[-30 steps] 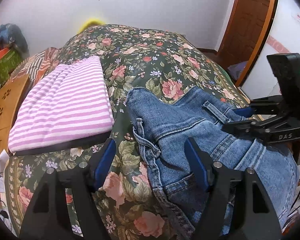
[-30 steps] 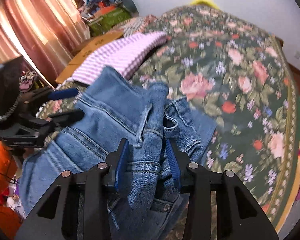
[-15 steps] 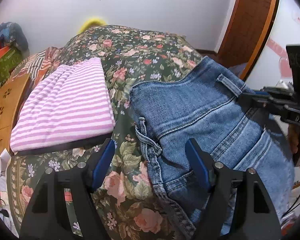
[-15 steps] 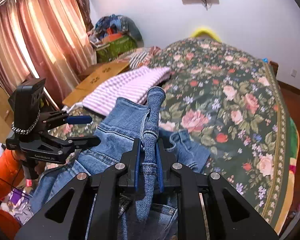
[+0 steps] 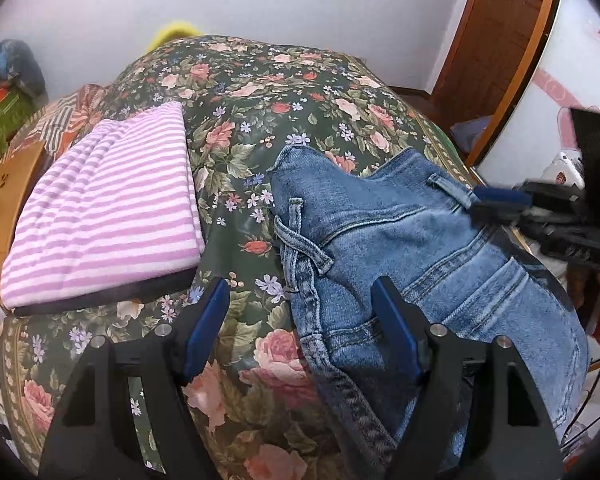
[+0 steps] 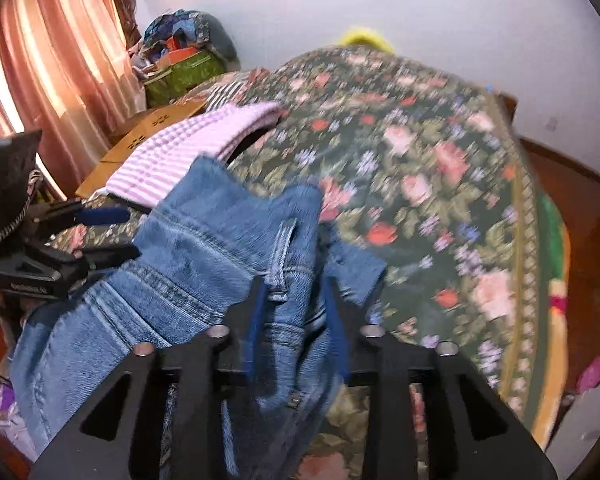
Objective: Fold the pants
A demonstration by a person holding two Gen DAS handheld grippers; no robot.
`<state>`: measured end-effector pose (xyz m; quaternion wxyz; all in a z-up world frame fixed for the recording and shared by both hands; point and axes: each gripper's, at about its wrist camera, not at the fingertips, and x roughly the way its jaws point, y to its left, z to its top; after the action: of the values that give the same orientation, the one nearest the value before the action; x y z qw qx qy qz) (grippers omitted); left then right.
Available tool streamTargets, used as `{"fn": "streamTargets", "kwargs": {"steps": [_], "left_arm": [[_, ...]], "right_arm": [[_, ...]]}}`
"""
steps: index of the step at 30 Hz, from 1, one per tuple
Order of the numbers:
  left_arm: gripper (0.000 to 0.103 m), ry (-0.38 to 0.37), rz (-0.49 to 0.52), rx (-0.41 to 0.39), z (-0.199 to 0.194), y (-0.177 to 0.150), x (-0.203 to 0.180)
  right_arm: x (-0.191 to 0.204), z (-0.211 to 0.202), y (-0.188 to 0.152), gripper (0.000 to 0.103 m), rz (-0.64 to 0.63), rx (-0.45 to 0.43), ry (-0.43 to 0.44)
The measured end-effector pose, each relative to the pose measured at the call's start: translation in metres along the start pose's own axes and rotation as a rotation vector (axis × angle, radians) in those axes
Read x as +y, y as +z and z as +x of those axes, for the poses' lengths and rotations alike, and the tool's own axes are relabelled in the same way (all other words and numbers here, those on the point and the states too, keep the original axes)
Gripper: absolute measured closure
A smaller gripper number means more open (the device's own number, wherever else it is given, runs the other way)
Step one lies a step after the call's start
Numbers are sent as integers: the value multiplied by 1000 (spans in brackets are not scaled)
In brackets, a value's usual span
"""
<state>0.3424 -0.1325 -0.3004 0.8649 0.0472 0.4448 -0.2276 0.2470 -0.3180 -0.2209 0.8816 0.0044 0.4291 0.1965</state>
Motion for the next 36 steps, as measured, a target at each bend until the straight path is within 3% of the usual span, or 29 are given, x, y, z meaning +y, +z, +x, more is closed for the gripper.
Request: {"fn": "streamTargets", "kwargs": {"steps": [2,7,10,12,14,16,17,19,26,31,36], "left_arm": [[29,6,6,-3,-1,0,0],[29,24,22,-15,0,-3,-4],[29,22,16,-16,0,-4,-3],[27,20,12,-15,1,-5,-1],[26,16,8,-12,2,-6,1],[25,14,9,-8,5,-7,1],[25,12,7,-8,5,-6,2],[25,14,3,-9,3,-4,1],[25,26,-4,-68,-38,5,0],[18,-39,-2,-70,-67,1,-15],[16,-70,40,-2,-63,-26,-37]], "right_arm": [[1,-14,6,72,-14,-30,-18],[8,-27,21,72,-9,-79,89],[15,-3,24,72,-16,-24,136],[14,21,21,72,-40,20,79],[5,39,16,65,-36,45,7],[-13,53,8,51,38,90,35],[-20,54,5,51,76,91,48],[-27,46,6,51,118,85,69],[-18,-22,13,49,57,-4,-31],[1,-60,8,48,49,-50,55],[40,-62,-24,44,-8,-4,113]]}}
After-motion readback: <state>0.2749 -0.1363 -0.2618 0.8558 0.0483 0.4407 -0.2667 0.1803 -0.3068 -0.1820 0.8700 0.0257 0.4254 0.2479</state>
